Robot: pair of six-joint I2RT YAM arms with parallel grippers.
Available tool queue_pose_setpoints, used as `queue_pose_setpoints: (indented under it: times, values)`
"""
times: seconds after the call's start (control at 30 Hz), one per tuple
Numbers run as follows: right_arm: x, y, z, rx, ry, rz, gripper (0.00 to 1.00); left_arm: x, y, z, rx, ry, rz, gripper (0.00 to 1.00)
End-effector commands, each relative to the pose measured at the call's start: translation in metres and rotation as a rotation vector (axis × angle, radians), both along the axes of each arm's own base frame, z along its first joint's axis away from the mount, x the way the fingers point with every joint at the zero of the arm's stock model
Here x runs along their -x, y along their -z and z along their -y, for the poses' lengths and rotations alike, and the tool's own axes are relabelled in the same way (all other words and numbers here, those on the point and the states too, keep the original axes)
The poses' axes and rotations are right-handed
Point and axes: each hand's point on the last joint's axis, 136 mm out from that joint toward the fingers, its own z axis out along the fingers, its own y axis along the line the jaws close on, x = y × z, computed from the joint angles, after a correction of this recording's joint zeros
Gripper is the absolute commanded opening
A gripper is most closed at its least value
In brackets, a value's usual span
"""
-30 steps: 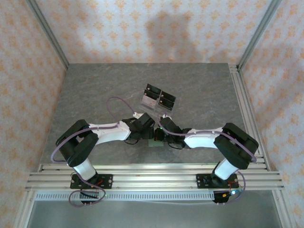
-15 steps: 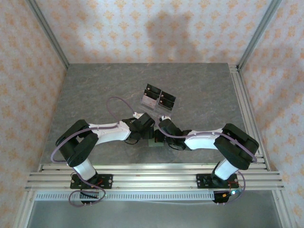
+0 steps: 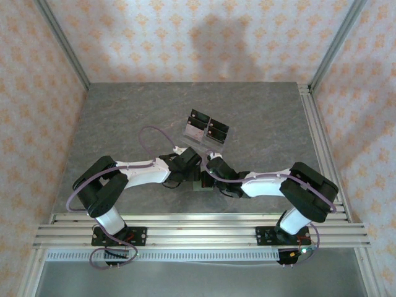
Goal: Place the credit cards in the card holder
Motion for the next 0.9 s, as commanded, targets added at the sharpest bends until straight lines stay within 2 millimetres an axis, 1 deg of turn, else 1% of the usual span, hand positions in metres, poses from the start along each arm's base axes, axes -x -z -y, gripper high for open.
queue_pose_setpoints:
  times: [0.0, 0.03, 0.07, 0.13, 0.2, 0.3, 0.4, 0.5, 0.6, 0.73, 0.8, 0.87]
  values:
    - [0.106, 0.091, 0.071, 0.344, -0.146, -0.387, 0.00, 0.024, 0.037, -0.011, -0.046, -0.026, -0.120, 0.88]
    - [0.105, 0.091, 0.070, 0.341, -0.142, -0.388, 0.00, 0.024, 0.036, -0.011, -0.047, -0.026, -0.118, 0.88]
    - [0.104, 0.090, 0.068, 0.338, -0.139, -0.387, 0.02, 0.024, 0.036, -0.011, -0.047, -0.026, -0.118, 0.89]
    - [0.100, 0.086, 0.063, 0.323, -0.131, -0.380, 0.17, 0.024, 0.035, -0.011, -0.048, -0.026, -0.117, 0.88]
    - [0.094, 0.078, 0.056, 0.309, -0.124, -0.363, 0.30, 0.023, 0.034, -0.011, -0.047, -0.026, -0.114, 0.88]
    - [0.080, 0.057, 0.041, 0.263, -0.116, -0.325, 0.40, 0.022, 0.032, -0.010, -0.047, -0.025, -0.109, 0.88]
    - [0.065, 0.029, 0.026, 0.206, -0.108, -0.285, 0.48, 0.020, 0.030, -0.009, -0.047, -0.025, -0.106, 0.88]
    - [0.049, 0.001, 0.021, 0.157, -0.090, -0.240, 0.54, 0.020, 0.028, -0.009, -0.050, -0.022, -0.103, 0.88]
    - [0.038, -0.024, 0.025, 0.141, -0.071, -0.201, 0.59, 0.017, 0.024, -0.009, -0.052, -0.023, -0.092, 0.89]
    - [0.024, -0.047, 0.044, 0.137, -0.012, -0.160, 0.63, 0.010, 0.010, -0.006, -0.050, -0.019, -0.063, 0.92]
    - [0.015, -0.060, 0.057, 0.134, 0.024, -0.131, 0.65, 0.003, -0.005, -0.005, -0.055, -0.019, -0.030, 0.96]
    - [0.005, -0.075, 0.067, 0.123, 0.059, -0.104, 0.67, -0.009, -0.027, -0.005, -0.060, -0.024, 0.018, 1.00]
